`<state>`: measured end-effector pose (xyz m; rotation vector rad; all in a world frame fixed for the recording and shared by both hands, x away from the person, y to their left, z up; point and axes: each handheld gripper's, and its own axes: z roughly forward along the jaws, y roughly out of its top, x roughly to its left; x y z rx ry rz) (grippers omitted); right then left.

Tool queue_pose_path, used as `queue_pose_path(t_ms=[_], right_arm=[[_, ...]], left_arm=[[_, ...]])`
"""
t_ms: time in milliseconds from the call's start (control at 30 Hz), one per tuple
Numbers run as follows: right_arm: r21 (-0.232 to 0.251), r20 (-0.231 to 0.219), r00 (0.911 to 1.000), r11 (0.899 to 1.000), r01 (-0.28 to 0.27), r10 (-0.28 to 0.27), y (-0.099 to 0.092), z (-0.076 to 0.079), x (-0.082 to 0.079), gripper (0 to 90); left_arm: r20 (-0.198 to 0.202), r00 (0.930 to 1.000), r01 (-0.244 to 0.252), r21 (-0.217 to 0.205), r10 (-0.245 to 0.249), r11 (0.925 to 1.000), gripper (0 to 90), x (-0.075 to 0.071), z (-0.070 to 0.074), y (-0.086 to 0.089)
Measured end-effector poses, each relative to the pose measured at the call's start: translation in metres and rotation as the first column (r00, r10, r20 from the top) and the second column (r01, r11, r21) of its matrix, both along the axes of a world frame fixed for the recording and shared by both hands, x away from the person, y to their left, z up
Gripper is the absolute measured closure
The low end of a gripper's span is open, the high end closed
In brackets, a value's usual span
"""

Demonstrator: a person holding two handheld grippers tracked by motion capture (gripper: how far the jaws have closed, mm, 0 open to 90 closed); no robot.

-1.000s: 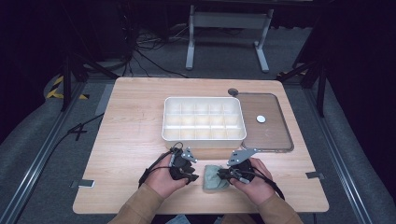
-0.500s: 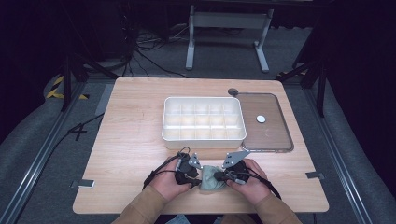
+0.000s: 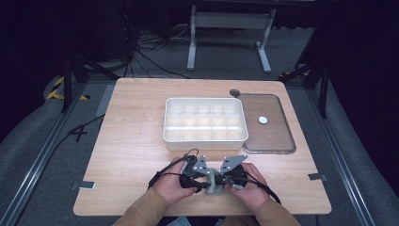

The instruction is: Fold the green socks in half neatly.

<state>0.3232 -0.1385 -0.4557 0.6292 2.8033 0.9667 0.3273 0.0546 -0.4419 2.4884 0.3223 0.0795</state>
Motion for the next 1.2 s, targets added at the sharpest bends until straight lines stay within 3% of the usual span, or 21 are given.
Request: queue_pose_path(t_ms=[300, 633, 767, 900, 1067, 1200], right_arm=[[0.025, -0.002, 1.0, 1.0, 0.004, -0.004, 0.008, -0.002, -0.003, 87.6], [0.032, -0.02, 0.9997, 0.999, 0.015, -0.014, 0.003, 0.001, -0.002, 81.4], [0.06, -0.02, 0.9994, 0.998, 0.03, -0.029, -0.007, 0.011, -0.002, 77.6], [0.085, -0.007, 0.9982, 0.995, 0.06, -0.06, -0.025, 0.023, 0.0, 79.6], [0.021, -0.017, 0.9943, 0.994, 0.105, -0.105, -0.043, 0.021, 0.007, 85.2], [-0.01, -0.062, 0.9962, 0.998, 0.06, -0.061, -0.038, 0.01, 0.005, 86.5]], left_arm=[[0.01, 0.9998, 0.016, 0.005, -0.016, 0.9999, 57.9, 0.0, 0.0, -0.003], [-0.017, 0.9998, -0.007, -0.004, 0.007, 1.0, 57.3, 0.0, 0.001, 0.0], [-0.014, 0.9998, -0.017, -0.013, 0.017, 0.9998, 56.7, 0.001, 0.001, 0.0], [-0.013, 0.9998, -0.018, -0.015, 0.018, 0.9997, 56.7, 0.001, 0.002, -0.002], [-0.015, 0.9998, -0.013, -0.014, 0.013, 0.9998, 56.7, 0.001, 0.003, -0.004], [-0.014, 0.9999, -0.008, -0.017, 0.007, 0.9998, 56.7, 0.001, 0.003, -0.006]])
